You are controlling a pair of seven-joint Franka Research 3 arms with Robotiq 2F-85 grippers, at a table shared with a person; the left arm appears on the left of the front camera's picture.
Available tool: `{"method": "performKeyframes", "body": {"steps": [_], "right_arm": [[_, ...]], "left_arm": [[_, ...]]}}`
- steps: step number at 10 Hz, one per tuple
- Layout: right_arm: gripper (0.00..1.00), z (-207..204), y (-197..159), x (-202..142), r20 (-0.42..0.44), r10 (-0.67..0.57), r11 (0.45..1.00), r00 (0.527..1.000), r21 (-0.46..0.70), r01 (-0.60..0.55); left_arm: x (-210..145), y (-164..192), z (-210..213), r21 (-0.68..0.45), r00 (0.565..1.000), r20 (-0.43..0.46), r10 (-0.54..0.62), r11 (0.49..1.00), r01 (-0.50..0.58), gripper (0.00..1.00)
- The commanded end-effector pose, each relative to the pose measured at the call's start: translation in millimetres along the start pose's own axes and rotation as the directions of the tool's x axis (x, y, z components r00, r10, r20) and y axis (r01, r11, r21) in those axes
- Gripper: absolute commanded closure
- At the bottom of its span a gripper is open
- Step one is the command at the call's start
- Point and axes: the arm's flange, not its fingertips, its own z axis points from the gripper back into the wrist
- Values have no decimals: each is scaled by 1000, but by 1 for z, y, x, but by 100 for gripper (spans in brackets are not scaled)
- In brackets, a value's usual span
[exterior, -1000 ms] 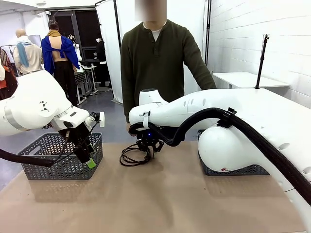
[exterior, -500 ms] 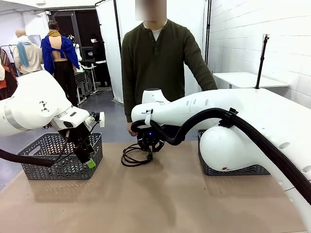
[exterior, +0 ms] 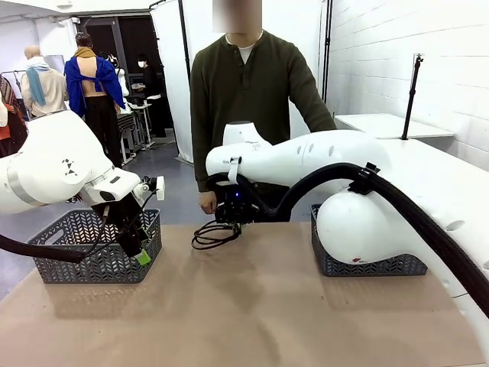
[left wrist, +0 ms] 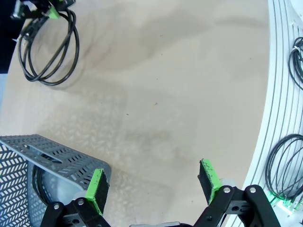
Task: Organize the cables according to human instructions.
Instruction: Pick up a bundle of cables and place it in the basket indicated by the human.
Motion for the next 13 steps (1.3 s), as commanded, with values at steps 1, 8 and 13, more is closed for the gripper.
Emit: {"method": "performKeyframes", "body": {"steps": [1, 8, 13], "right_arm": [[100, 35, -8, 11, -4, 126, 992, 992, 2, -126], [100, 114, -94, -5, -115, 622, 778, 775, -18, -628], [100, 124, -103, 8, -121, 682, 727, 721, 7, -687]], "left_arm": [[1, 0, 2, -3, 1000, -4, -2, 1000, 2, 0], [1, 0, 2, -3, 1000, -4, -2, 1000, 2, 0], [1, 0, 2, -3, 1000, -4, -2, 1000, 2, 0]]}}
